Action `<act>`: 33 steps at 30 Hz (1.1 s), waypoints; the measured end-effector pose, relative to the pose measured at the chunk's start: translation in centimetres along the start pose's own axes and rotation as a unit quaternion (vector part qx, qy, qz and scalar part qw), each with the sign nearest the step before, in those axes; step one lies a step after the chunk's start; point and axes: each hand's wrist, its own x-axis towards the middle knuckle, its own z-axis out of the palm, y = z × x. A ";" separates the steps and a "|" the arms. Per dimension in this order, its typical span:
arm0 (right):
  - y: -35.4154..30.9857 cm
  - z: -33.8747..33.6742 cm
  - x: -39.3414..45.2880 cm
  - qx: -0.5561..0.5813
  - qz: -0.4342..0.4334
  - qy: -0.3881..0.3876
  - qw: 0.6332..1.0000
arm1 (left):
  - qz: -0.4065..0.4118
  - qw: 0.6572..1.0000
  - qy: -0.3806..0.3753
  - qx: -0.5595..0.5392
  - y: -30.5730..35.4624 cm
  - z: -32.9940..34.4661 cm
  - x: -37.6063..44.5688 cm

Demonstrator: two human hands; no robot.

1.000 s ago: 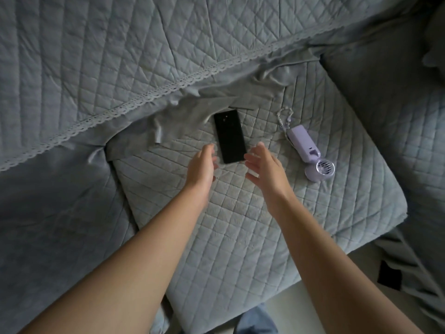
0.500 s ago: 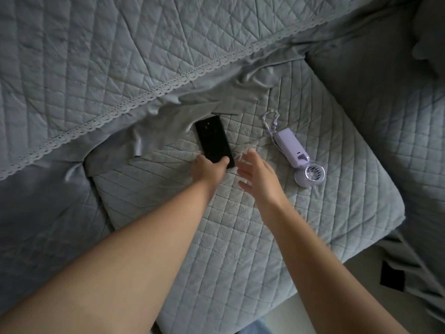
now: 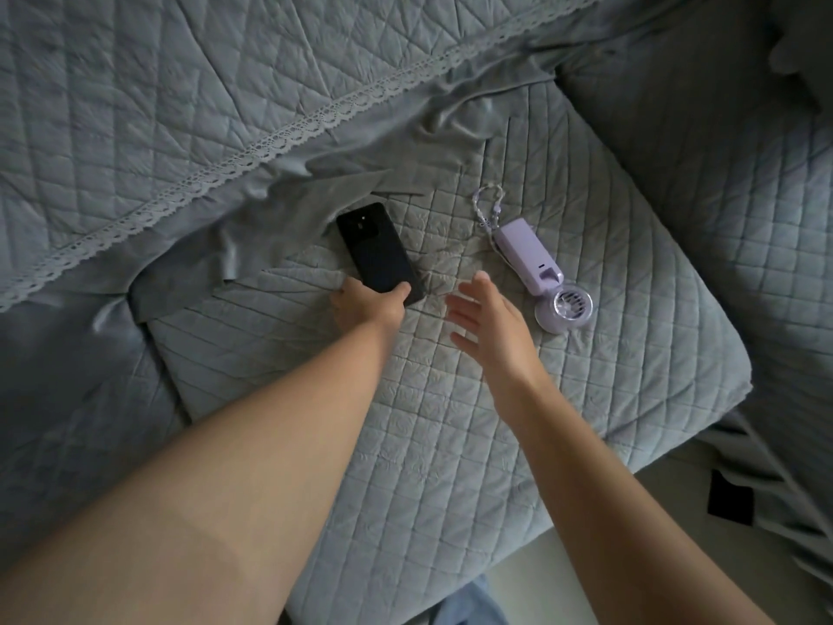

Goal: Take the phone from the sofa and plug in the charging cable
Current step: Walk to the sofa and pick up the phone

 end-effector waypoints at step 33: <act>-9.8 8.2 -23.2 0.007 -0.140 -0.006 0.990 | 0.126 0.904 -0.158 -0.376 -1.4 -28.1 -20.6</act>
